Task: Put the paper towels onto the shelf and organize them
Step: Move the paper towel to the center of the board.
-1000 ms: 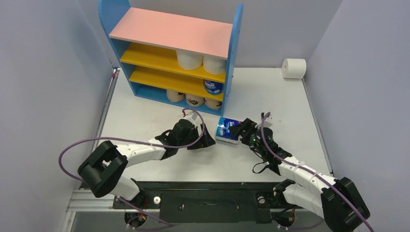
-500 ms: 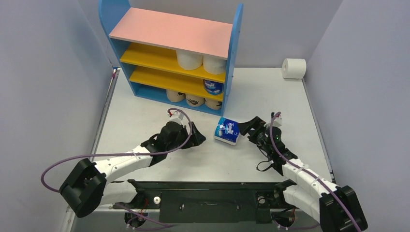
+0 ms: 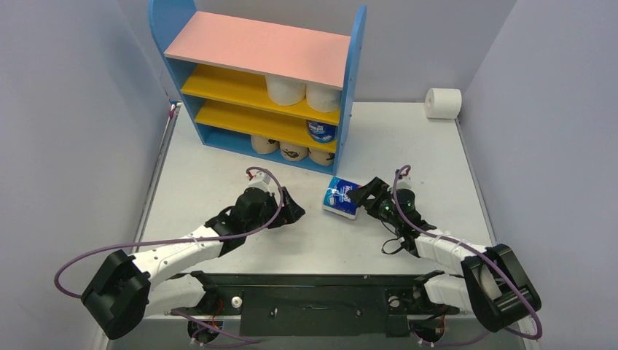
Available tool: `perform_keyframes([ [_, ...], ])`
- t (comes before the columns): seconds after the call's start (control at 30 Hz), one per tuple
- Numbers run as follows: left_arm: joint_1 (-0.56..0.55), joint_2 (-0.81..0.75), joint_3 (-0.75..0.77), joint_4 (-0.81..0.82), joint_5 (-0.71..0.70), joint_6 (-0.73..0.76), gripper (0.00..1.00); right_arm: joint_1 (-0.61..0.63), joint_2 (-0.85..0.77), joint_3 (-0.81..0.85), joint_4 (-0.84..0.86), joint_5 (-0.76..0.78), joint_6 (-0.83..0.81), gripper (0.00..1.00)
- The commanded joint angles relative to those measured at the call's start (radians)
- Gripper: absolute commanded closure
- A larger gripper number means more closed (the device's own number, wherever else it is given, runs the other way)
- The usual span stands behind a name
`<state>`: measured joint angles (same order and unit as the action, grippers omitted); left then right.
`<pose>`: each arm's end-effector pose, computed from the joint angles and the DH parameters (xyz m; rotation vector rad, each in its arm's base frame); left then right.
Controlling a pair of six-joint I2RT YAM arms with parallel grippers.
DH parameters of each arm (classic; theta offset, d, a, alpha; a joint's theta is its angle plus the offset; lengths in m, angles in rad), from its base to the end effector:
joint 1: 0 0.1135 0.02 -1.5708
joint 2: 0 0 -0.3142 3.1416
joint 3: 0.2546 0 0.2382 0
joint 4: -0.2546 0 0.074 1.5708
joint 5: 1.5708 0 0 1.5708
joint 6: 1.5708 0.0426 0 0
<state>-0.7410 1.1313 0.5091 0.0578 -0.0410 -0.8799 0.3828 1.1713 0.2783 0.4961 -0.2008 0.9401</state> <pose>0.1540 -0.1385 0.2499 -0.1834 2.2666 -0.8748 0.1785 0.0810 0.2163 0.4449 2.0694 1.0308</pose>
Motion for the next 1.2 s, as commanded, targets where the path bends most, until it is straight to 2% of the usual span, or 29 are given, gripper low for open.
perform_keyframes([
  [0.0, 0.011, -0.046, -0.012, 0.003, -0.014, 0.002, 0.20, 0.001, 0.064, 0.010, 0.153, -0.048, 0.020, 0.26],
  [0.3, 0.018, -0.056, -0.030, 0.004, -0.013, -0.004, 0.20, 0.003, 0.173, -0.002, 0.294, -0.087, 0.053, 0.35],
  [0.7, 0.027, -0.069, -0.043, 0.009, -0.010, -0.009, 0.20, 0.008, 0.130, -0.025, 0.315, -0.088, 0.057, 0.61],
  [0.77, 0.030, -0.078, -0.043, 0.005, -0.010, -0.008, 0.20, 0.013, 0.073, -0.017, 0.264, -0.079, 0.044, 0.62],
  [0.83, 0.036, -0.091, -0.044, -0.001, -0.011, -0.006, 0.20, 0.038, -0.010, 0.019, 0.130, -0.039, -0.028, 0.64],
  [0.9, 0.042, -0.106, -0.043, -0.009, -0.012, -0.003, 0.20, 0.093, -0.105, 0.091, -0.156, 0.052, -0.130, 0.65],
  [0.97, 0.054, -0.124, -0.041, -0.018, -0.010, 0.000, 0.19, 0.165, -0.174, 0.176, -0.349, 0.158, -0.227, 0.66],
  [1.07, 0.078, -0.155, -0.039, -0.035, -0.009, 0.008, 0.19, 0.236, -0.236, 0.264, -0.539, 0.267, -0.307, 0.67],
  [1.17, 0.104, -0.190, -0.037, -0.055, -0.006, 0.017, 0.19, 0.285, -0.249, 0.355, -0.718, 0.311, -0.390, 0.68],
])
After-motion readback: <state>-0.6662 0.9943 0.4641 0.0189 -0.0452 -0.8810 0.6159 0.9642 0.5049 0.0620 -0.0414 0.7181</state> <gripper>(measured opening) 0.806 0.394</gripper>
